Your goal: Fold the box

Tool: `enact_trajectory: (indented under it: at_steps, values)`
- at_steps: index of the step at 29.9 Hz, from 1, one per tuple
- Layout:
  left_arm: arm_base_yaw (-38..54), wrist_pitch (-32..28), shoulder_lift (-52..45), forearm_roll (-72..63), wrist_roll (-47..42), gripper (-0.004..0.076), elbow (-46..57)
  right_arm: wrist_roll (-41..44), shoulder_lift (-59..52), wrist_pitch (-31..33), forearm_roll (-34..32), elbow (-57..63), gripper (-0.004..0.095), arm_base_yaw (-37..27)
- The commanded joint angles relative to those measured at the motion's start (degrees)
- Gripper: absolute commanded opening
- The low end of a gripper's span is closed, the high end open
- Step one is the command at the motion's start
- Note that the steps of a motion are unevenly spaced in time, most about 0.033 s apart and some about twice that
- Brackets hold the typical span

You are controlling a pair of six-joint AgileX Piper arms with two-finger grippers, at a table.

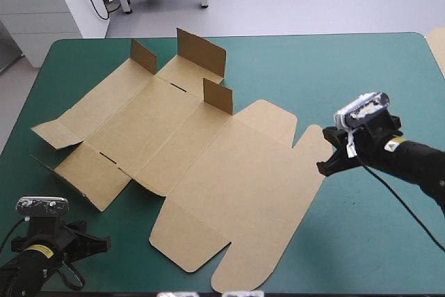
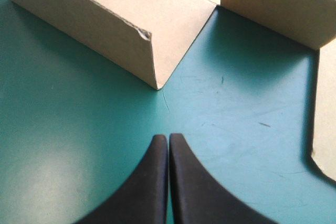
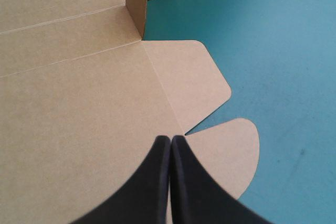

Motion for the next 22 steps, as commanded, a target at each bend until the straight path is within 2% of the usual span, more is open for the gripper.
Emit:
enact_trajectory:
  at_steps: [1, 13, 19, 22]
  values:
    - [0.07, -3.14, 0.65, -0.53, -0.14, -0.0008, -1.87, -2.49, 5.99, -0.25, 3.57, -7.65, -0.0021, 0.13]
    - [0.07, -3.51, 0.65, -0.53, -0.64, -0.0008, -1.87, -4.05, 25.13, 5.56, 3.95, -28.72, -0.0021, 0.13]
    - [0.07, -3.56, 0.65, -0.41, -1.05, -0.0008, -1.81, -3.67, 33.09, 9.98, 3.13, -39.67, -0.0021, 3.61]
    - [0.07, -3.67, 0.65, -0.41, -1.05, -0.0008, -1.81, -2.62, 36.71, 11.24, -0.8, -44.61, -0.0021, 6.5]
